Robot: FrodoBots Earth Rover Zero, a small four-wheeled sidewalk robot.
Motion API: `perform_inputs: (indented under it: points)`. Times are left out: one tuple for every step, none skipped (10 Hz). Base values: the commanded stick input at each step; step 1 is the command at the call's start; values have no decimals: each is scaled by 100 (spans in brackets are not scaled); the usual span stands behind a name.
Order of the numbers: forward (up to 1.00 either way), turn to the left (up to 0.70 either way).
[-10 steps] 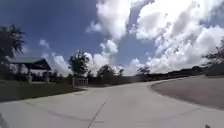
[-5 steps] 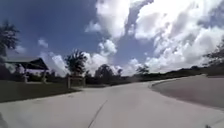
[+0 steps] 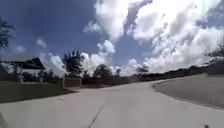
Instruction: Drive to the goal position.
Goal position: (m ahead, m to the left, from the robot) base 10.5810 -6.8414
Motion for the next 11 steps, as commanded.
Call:
perform_inputs:
  points:
    - [100,0]
    - [100,0]
    - [100,0]
    - [100,0]
    - [100,0]
    - [100,0]
    - [100,0]
    - [100,0]
    - [100,0]
    - [100,0]
    - [100,0]
